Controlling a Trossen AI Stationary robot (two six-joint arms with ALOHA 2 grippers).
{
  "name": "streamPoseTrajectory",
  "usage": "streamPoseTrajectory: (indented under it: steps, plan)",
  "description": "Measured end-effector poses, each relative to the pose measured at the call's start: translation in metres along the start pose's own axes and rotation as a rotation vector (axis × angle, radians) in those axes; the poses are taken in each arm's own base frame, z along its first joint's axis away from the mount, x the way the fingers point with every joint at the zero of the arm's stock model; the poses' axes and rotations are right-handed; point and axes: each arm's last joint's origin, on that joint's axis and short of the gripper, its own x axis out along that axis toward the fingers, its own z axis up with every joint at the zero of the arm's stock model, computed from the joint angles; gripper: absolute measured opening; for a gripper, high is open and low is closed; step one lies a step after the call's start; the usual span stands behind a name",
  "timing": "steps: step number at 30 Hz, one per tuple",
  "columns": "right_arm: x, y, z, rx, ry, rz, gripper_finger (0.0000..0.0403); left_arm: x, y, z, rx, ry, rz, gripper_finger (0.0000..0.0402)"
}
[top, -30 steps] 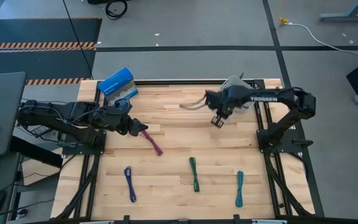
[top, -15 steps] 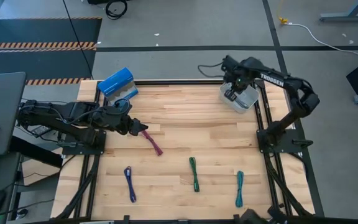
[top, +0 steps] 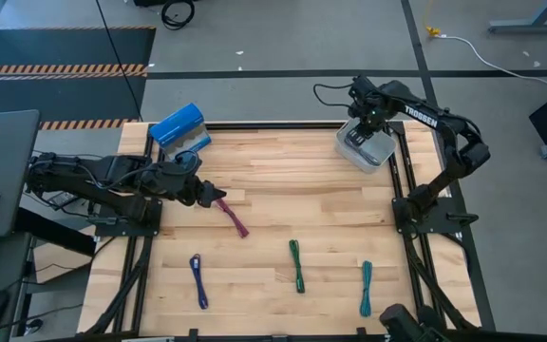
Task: Pick and place USB-C Cables
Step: Put the ziptied light blue charger cable into the bin, then put the ziptied blue USB charger cable into the bin
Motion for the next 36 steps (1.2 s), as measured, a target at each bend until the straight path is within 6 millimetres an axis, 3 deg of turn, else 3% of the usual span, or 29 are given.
streamPoseTrajectory:
  steps: [11,16,24,30,36]
  plan:
    - [-0.001,0.007,0.002,0.040,-0.017,0.006,0.0204,-0.005,-0.001,0.002,0.101,-0.019,-0.030,0.0146]
    - [-0.001,0.011,0.001,0.088,-0.013,0.055,0.0229,-0.006,-0.001,0.002,0.153,-0.014,-0.040,0.0146]
    - [-0.005,0.023,0.007,0.161,-0.041,0.516,0.0231,-0.005,-0.004,0.004,0.183,-0.023,-0.071,0.0146]
    - [-0.016,0.036,0.002,0.149,-0.046,0.566,0.0220,-0.005,-0.006,0.010,0.253,-0.063,-0.092,0.0146]
    - [-0.049,0.056,-0.015,0.041,-0.167,0.503,0.0208,-0.005,-0.012,0.018,0.349,-0.137,-0.150,0.0146]
